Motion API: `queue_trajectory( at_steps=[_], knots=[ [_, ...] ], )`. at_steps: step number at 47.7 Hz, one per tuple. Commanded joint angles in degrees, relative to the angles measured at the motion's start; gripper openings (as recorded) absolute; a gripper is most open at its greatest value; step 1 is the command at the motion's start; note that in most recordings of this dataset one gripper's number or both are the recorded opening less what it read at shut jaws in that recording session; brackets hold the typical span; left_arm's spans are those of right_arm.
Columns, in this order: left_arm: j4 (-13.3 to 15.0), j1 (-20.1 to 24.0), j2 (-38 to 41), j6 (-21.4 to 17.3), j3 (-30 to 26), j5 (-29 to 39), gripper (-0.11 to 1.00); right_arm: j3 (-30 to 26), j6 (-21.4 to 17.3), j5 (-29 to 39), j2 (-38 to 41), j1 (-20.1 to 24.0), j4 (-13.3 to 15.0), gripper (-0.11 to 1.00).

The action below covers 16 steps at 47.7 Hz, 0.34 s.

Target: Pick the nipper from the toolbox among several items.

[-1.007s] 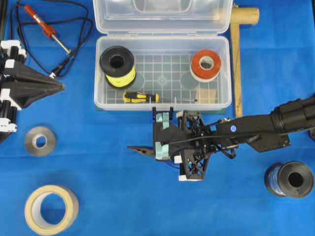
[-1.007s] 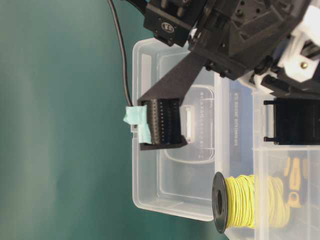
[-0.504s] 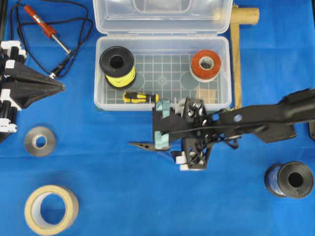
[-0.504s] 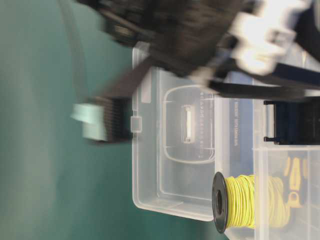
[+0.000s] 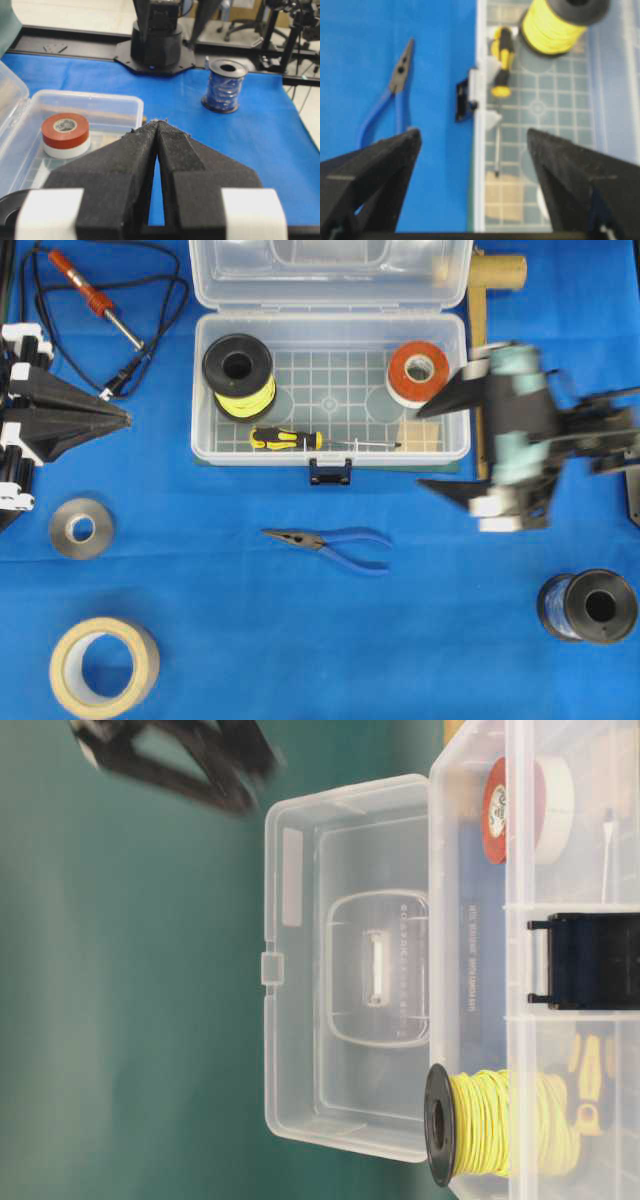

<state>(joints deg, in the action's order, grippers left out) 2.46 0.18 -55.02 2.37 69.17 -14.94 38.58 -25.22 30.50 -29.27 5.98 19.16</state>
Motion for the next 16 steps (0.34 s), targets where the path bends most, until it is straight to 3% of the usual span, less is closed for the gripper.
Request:
queue_trajectory(
  at_steps=[1, 16],
  knots=[
    [0.09, -0.18, 0.26, 0.09, -0.53, -0.35, 0.0, 3.96, -0.44, -4.04, -6.86, -0.79, 0.35, 0.84],
    [0.09, -0.18, 0.62, 0.09, -0.26, -0.26, 0.0, 21.97, -1.85, -16.52, -24.7, -2.29, 0.26, 0.84]
  ],
)
